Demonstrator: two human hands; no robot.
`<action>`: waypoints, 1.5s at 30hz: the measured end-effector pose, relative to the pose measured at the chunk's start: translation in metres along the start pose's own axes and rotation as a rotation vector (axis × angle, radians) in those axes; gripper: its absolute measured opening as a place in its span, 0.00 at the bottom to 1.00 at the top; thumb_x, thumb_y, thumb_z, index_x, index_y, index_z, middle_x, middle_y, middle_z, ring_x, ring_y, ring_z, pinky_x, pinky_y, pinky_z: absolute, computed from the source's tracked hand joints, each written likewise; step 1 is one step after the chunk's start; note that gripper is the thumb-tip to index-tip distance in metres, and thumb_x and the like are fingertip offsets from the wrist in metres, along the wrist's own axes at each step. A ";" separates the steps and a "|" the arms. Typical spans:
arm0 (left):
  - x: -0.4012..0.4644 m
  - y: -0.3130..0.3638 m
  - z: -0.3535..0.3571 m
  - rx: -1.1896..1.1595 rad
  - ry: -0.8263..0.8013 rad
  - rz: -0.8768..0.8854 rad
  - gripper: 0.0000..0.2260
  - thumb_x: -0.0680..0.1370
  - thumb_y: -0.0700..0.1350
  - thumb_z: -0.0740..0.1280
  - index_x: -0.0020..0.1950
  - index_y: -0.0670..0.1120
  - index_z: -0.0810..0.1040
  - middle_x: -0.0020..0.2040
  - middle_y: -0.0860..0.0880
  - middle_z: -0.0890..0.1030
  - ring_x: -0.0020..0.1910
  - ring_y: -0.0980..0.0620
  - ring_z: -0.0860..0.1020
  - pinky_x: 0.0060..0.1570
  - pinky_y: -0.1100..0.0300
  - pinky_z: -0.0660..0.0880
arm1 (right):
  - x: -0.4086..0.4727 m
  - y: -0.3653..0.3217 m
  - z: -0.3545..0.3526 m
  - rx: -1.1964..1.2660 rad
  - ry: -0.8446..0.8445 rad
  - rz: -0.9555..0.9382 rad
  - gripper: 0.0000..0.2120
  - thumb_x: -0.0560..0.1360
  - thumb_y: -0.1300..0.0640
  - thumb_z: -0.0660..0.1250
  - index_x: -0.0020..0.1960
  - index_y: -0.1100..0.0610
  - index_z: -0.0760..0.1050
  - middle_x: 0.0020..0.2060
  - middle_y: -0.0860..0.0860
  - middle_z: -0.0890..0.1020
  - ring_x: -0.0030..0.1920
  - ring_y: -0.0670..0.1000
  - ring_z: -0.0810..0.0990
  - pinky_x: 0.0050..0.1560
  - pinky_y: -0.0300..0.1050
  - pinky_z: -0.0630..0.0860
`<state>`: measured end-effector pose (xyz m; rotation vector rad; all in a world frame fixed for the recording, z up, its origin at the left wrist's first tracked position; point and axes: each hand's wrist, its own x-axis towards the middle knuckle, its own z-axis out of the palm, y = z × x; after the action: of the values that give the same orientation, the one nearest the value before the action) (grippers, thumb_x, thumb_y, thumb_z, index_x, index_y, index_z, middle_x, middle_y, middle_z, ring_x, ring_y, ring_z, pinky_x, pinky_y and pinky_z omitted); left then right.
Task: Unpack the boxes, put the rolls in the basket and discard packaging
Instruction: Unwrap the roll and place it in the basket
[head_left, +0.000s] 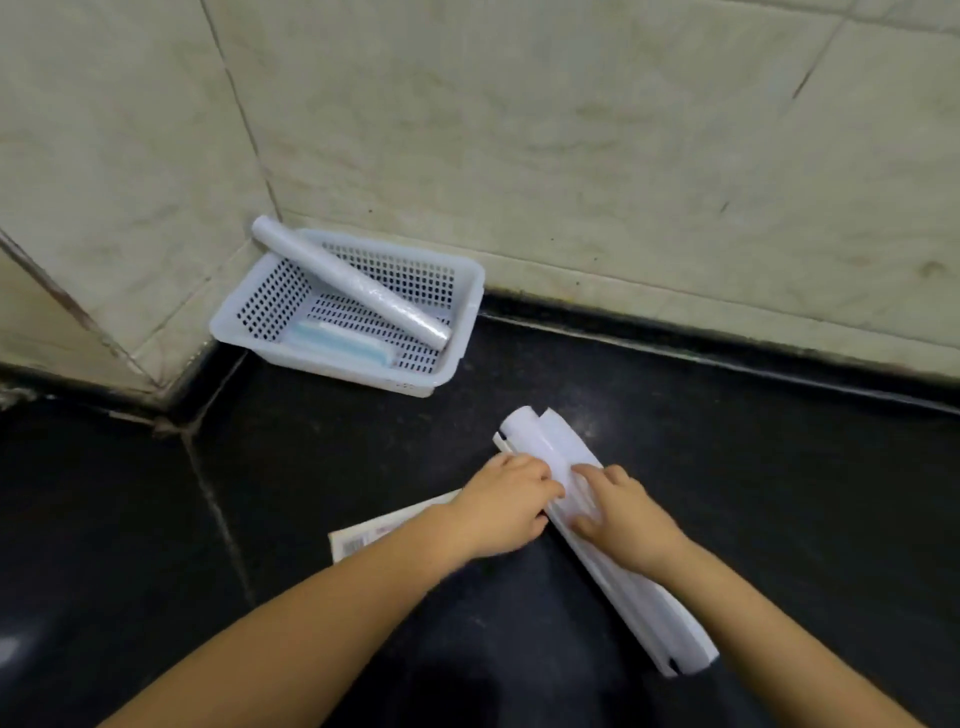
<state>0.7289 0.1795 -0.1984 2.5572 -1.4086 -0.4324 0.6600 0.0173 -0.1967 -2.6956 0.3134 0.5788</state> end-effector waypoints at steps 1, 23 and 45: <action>0.004 0.009 0.009 0.064 -0.049 0.017 0.16 0.75 0.46 0.61 0.63 0.47 0.72 0.62 0.46 0.73 0.64 0.46 0.68 0.68 0.50 0.59 | -0.007 0.005 0.009 0.011 0.007 0.028 0.31 0.74 0.48 0.63 0.73 0.49 0.54 0.64 0.55 0.67 0.63 0.58 0.70 0.58 0.51 0.73; -0.045 -0.097 -0.042 0.010 0.498 -0.213 0.16 0.74 0.41 0.63 0.62 0.45 0.76 0.58 0.46 0.79 0.59 0.48 0.75 0.66 0.51 0.67 | 0.092 -0.082 -0.103 0.125 0.314 -0.311 0.31 0.72 0.53 0.66 0.72 0.53 0.58 0.60 0.59 0.73 0.57 0.60 0.74 0.53 0.54 0.74; -0.064 -0.228 -0.026 0.102 0.438 -0.473 0.25 0.76 0.61 0.47 0.59 0.45 0.72 0.53 0.47 0.74 0.59 0.47 0.70 0.73 0.45 0.50 | 0.235 -0.262 -0.035 -0.011 0.234 -0.460 0.27 0.77 0.57 0.61 0.73 0.56 0.56 0.66 0.60 0.66 0.63 0.62 0.67 0.61 0.55 0.69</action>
<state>0.8855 0.3555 -0.2326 2.8238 -0.6934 0.1443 0.9569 0.2092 -0.1890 -2.7139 -0.2504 0.1303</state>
